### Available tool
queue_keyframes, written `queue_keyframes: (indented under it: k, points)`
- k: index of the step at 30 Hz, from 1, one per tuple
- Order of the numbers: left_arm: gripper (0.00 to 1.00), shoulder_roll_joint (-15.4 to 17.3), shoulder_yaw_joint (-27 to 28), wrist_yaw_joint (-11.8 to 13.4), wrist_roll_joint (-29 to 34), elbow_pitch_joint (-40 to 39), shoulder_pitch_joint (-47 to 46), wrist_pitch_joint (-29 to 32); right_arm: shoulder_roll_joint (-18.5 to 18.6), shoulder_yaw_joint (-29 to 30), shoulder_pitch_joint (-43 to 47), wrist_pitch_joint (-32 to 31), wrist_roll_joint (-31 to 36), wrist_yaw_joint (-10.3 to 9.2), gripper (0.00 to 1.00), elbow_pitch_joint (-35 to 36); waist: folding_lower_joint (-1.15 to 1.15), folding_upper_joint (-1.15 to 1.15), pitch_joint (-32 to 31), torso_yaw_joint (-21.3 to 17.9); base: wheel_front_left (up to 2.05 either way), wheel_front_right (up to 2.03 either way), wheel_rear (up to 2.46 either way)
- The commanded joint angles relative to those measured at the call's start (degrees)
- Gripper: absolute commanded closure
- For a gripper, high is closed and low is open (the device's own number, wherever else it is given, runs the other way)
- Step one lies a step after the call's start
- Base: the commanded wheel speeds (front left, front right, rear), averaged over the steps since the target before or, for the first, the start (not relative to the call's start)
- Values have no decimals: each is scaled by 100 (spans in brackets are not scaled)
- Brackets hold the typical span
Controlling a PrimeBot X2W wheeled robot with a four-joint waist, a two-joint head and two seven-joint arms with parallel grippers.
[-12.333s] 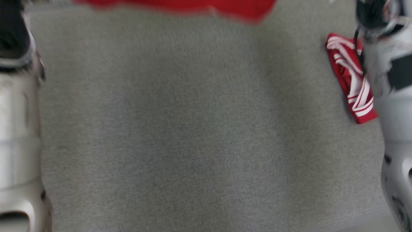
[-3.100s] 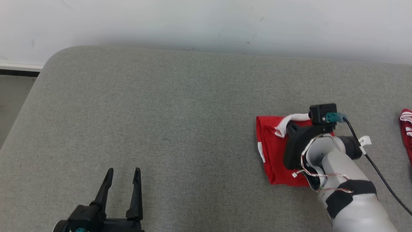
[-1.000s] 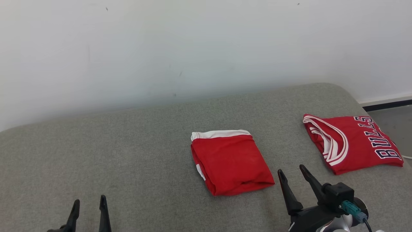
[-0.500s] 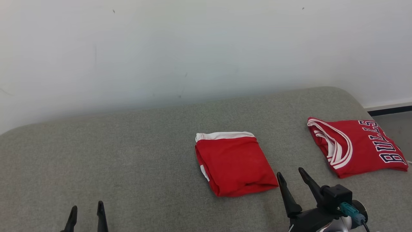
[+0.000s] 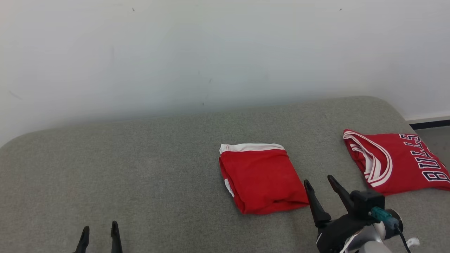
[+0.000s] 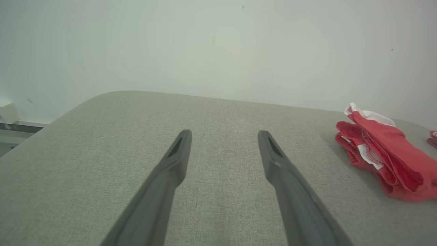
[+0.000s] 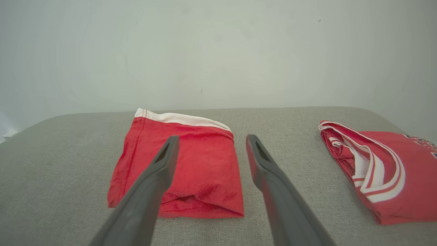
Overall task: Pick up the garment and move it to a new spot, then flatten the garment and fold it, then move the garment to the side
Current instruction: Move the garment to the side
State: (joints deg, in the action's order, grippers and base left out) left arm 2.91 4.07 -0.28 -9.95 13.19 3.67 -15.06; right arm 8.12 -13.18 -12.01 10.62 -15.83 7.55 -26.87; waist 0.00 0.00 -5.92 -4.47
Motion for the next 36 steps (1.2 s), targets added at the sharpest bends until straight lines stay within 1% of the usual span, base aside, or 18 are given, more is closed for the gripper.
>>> queue_keyframes:
  k: [1, 4, 7, 14, 16, 23, 26, 32, 36]
  points:
    - [0, 3, -26, 11, -5, -17, 49, -11, 84, -40, -174, -113, 16, -16, 0, -37, 0, 0, 27, 73, 0, 0, 0]
    - [0, 2, -142, 1, -36, -8, 13, -11, 181, -108, -501, -380, -20, -16, 0, -157, 0, 0, 89, 231, 0, 0, 0]
    - [0, 1, -275, -13, -36, -5, -56, -11, 303, -58, -860, -674, -68, -16, 0, -421, 0, 0, 200, 443, 0, 0, 0]
    - [0, 4, -608, -60, -129, -75, -153, -11, 487, 143, -1561, -1354, -124, -16, 0, -1329, 0, 0, 486, 1008, 0, 0, 0]
    - [0, 3, -677, -55, -151, -111, -187, -11, 555, 163, -1730, -1600, -39, -16, 0, -1592, 0, 0, 601, 1146, 0, 0, 0]
    - [0, 2, -811, -28, -199, -178, -422, -11, 733, 564, -2182, -2140, 90, -16, 0, -2408, 0, 0, 1029, 1560, 0, 0, 0]
    - [0, 2, -834, -25, -206, -188, -521, -11, 691, 738, -2251, -2346, 106, -16, 0, -2700, 0, 0, 1156, 1694, 0, 0, 0]
    - [0, 1, -855, -67, -192, -150, -614, -11, 699, 859, -2266, -2603, 132, -16, 0, -3102, 0, 0, 1352, 1852, 0, 0, 0]
    - [0, 1, -851, -58, -207, -145, -668, -11, 609, 870, -2210, -3016, 92, -16, 0, -3446, 0, 0, 1442, 1879, 0, 0, 0]
